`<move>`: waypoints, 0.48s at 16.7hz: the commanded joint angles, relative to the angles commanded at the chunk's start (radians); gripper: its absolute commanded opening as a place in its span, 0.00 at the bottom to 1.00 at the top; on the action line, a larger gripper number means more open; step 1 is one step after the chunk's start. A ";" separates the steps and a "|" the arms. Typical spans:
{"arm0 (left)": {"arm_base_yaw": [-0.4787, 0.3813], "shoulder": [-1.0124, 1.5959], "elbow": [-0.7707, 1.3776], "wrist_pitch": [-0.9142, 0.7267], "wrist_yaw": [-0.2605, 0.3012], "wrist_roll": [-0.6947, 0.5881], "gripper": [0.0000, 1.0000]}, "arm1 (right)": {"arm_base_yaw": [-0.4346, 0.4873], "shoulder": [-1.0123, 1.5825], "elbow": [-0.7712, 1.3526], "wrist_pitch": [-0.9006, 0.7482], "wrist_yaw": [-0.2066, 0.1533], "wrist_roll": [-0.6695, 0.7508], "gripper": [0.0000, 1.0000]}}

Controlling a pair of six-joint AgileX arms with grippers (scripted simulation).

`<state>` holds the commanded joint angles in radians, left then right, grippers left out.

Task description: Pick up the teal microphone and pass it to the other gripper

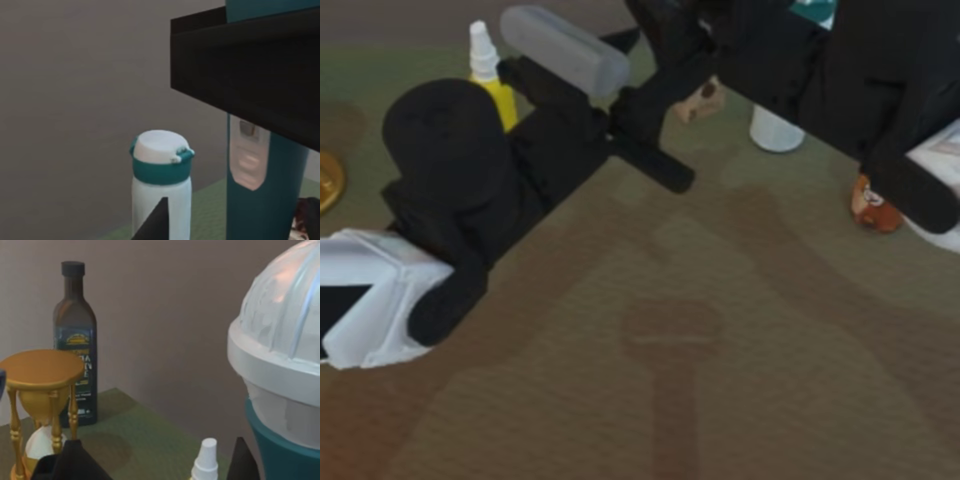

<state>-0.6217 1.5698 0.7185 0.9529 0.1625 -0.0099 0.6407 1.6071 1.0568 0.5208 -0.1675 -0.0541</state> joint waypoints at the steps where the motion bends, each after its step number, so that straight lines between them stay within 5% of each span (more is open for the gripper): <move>1: 0.000 0.000 0.000 0.000 0.000 0.000 1.00 | 0.000 0.000 0.000 0.000 0.000 0.000 0.00; 8: 0.000 0.000 0.000 0.000 0.000 0.000 1.00 | 0.000 0.000 0.000 0.000 0.000 0.000 0.00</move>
<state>-0.6217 1.5698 0.7185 0.9529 0.1625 -0.0099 0.6407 1.6071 1.0568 0.5208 -0.1675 -0.0541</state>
